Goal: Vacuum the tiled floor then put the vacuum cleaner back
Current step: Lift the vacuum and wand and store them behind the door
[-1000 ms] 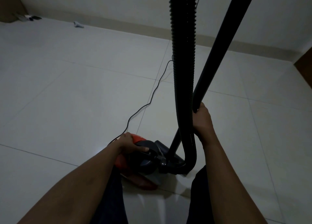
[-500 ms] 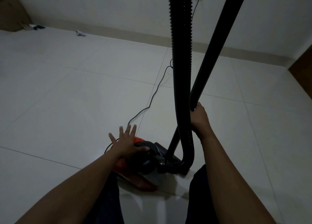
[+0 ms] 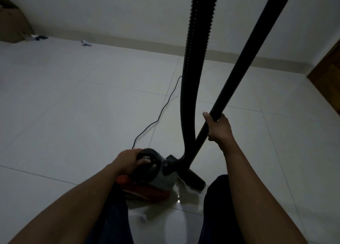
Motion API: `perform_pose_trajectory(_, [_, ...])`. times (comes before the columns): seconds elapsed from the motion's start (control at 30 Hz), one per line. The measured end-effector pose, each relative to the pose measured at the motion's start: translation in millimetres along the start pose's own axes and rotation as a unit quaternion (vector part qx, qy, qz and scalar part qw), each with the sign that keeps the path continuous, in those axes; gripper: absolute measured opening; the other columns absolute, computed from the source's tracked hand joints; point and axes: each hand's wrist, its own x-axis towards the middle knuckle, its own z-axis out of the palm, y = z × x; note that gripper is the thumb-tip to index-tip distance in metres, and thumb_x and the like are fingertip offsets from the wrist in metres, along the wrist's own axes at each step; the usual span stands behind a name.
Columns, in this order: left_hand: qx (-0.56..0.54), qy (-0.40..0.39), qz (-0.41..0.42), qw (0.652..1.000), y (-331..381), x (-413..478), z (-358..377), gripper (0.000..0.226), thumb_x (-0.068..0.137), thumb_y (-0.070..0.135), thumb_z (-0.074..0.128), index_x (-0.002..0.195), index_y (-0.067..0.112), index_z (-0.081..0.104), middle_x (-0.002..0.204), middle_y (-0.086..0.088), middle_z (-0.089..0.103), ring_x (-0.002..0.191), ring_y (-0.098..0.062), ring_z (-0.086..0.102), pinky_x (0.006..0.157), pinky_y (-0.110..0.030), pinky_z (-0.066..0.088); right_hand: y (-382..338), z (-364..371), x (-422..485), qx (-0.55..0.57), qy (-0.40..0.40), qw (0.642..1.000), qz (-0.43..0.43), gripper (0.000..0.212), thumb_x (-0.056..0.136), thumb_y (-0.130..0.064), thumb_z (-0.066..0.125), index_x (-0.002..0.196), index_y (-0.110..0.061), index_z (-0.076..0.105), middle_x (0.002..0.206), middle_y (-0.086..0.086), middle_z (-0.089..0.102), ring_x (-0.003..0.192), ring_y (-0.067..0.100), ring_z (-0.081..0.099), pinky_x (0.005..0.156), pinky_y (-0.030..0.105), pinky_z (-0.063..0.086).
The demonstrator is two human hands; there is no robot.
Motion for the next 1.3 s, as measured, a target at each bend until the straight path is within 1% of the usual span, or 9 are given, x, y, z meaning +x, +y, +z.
perform_pose_trajectory(0.23, [-0.051,0.089,-0.141,0.985,-14.9,9.5,1.4,0.052,0.092,0.063,0.056,0.128,0.027,0.062,0.124,-0.008,0.069,0.111,-0.028,0.064,0.084,-0.032,0.043,4.3,12.5,-3.5,-0.007,-0.004,1.0,-0.014,0.048,0.098,-0.057,0.061,0.128,-0.019,0.057,0.1,0.001,0.065,0.095,0.024,0.066,0.091,0.05,0.06])
perform_pose_trajectory(0.43, [-0.026,0.105,-0.191,0.976,5.0,22.1,15.5,0.054,0.092,0.07,0.047,0.133,0.036,0.056,0.126,-0.001,0.067,0.113,-0.026,0.063,0.085,-0.035,0.043,-1.3,32.7,-5.8,-0.037,-0.01,0.998,-0.054,0.04,0.096,-0.06,0.061,0.104,-0.022,0.054,0.092,0.005,0.061,0.072,0.02,0.061,0.064,0.036,0.051])
perform_pose_trajectory(0.57, [-0.063,0.116,-0.202,0.971,16.0,23.8,23.1,0.05,0.092,0.068,0.048,0.128,0.034,0.06,0.123,-0.004,0.068,0.108,-0.028,0.064,0.08,-0.032,0.036,-1.1,44.1,-5.3,-0.043,-0.023,0.998,-0.048,0.039,0.096,-0.062,0.06,0.106,-0.024,0.054,0.086,-0.001,0.061,0.071,0.018,0.06,0.066,0.034,0.049])
perform_pose_trajectory(0.7, [-0.085,0.117,-0.176,0.974,32.0,26.0,33.2,0.047,0.089,0.073,0.046,0.117,0.039,0.064,0.111,-0.002,0.071,0.077,-0.016,0.053,0.072,-0.03,0.035,3.8,48.8,-4.3,-0.033,-0.042,0.998,-0.02,0.037,0.094,-0.064,0.06,0.107,-0.029,0.056,0.081,-0.003,0.061,0.072,0.02,0.062,0.068,0.039,0.054])
perform_pose_trajectory(0.9, [-0.09,0.02,-0.077,0.993,46.5,31.6,42.2,0.044,0.082,0.08,0.04,0.118,0.057,0.049,0.108,0.008,0.07,0.089,-0.018,0.062,0.076,-0.033,0.044,1.6,42.8,-3.4,-0.024,-0.041,0.999,0.003,0.032,0.092,-0.063,0.062,0.107,-0.036,0.054,0.086,0.002,0.068,0.063,0.022,0.066,0.058,0.033,0.056])
perform_pose_trajectory(1.07, [-0.148,-0.02,-0.059,0.987,37.9,40.1,40.7,0.037,0.092,0.066,0.048,0.115,0.044,0.067,0.102,0.007,0.07,0.081,-0.004,0.061,0.069,-0.025,0.046,15.8,43.9,-15.9,-0.025,-0.059,0.998,0.024,0.035,0.095,-0.053,0.067,0.119,-0.034,0.049,0.092,0.008,0.071,0.054,0.019,0.069,0.044,0.023,0.054])
perform_pose_trajectory(1.13, [-0.146,-0.011,-0.048,0.988,40.6,38.9,40.3,0.015,0.094,0.063,0.048,0.105,0.063,0.058,0.085,0.023,0.063,0.078,0.004,0.056,0.067,-0.022,0.044,20.2,47.7,-18.8,-0.031,-0.055,0.998,0.011,0.035,0.096,-0.053,0.066,0.119,-0.031,0.051,0.092,0.007,0.071,0.058,0.022,0.07,0.05,0.028,0.059])
perform_pose_trajectory(1.2, [-0.146,-0.008,-0.036,0.989,42.7,37.6,39.2,0.015,0.095,0.061,0.047,0.094,0.076,0.047,0.079,0.029,0.056,0.077,0.006,0.054,0.066,-0.02,0.042,21.3,53.3,-18.9,-0.043,-0.051,0.998,0.001,0.033,0.096,-0.053,0.065,0.115,-0.03,0.052,0.092,0.008,0.071,0.068,0.03,0.073,0.067,0.044,0.065])
perform_pose_trajectory(1.3, [-0.147,-0.029,-0.034,0.988,45.7,38.9,38.6,0.014,0.097,0.061,0.046,0.101,0.073,0.051,0.089,0.023,0.063,0.084,-0.007,0.06,0.07,-0.023,0.044,19.0,54.3,-10.8,-0.057,-0.053,0.997,0.007,0.033,0.096,-0.055,0.063,0.113,-0.029,0.051,0.092,0.008,0.071,0.077,0.035,0.073,0.079,0.054,0.063])
